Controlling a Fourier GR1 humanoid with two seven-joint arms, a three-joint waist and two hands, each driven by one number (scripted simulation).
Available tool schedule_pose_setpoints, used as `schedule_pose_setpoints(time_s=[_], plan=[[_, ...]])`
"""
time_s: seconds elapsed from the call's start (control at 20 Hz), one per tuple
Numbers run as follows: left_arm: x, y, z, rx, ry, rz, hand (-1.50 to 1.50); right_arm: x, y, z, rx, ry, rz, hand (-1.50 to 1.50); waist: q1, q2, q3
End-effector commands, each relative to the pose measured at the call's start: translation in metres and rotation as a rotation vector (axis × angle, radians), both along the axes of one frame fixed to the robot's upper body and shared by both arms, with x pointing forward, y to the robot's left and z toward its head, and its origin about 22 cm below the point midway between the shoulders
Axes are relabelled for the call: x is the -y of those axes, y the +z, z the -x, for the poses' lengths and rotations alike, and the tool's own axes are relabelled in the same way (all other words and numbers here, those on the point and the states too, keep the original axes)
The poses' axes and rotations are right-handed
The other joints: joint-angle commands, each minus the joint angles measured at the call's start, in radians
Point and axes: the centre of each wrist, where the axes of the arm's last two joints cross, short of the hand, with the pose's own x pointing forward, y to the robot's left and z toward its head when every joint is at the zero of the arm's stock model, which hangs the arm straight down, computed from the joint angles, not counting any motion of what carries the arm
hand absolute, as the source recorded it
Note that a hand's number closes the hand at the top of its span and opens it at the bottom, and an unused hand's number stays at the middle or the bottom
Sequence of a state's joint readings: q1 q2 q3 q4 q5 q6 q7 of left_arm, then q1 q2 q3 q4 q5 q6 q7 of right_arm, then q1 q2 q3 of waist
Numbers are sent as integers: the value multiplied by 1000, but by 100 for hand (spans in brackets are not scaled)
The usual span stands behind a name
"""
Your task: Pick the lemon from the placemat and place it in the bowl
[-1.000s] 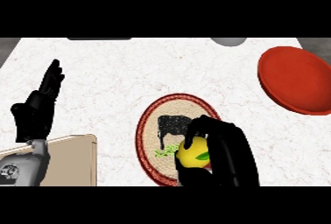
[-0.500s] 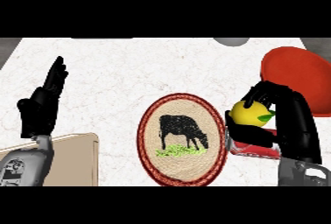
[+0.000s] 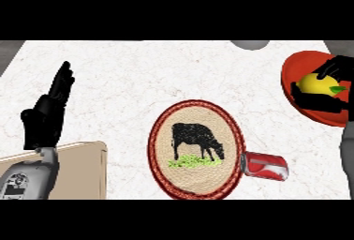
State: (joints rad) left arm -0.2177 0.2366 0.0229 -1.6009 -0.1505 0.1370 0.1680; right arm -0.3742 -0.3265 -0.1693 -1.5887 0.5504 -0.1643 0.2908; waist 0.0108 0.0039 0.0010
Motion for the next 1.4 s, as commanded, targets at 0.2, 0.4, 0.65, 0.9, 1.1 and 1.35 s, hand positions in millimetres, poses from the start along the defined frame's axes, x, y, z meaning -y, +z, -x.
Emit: schedule_pose_setpoints(time_s=[0.2, 0.4, 0.65, 0.9, 1.1, 1.35], plan=[[-1, 8, -2, 16, -14, 3, 0, 88, -33, -29, -21, -148, 229, 150, 17, 6, 1], [-7, -4, 0, 4, -14, -5, 0, 109, -40, -51, -32, -216, 288, 150, 28, 10, 1], [13, 4, 2, 26, -43, 7, 0, 131, -65, -57, -72, -281, 285, 150, 50, 18, 3], [1, -3, 0, 18, -47, 16, 0, 143, -76, -54, -152, -206, 73, -150, 55, 22, 4], [22, 6, -6, 29, -50, 15, 0, 139, -78, -60, -113, -101, -26, -150, 51, 22, 6], [13, 9, -3, 17, -52, -4, 0, 149, -69, -60, 11, -54, -96, -150, 46, 19, 5]])
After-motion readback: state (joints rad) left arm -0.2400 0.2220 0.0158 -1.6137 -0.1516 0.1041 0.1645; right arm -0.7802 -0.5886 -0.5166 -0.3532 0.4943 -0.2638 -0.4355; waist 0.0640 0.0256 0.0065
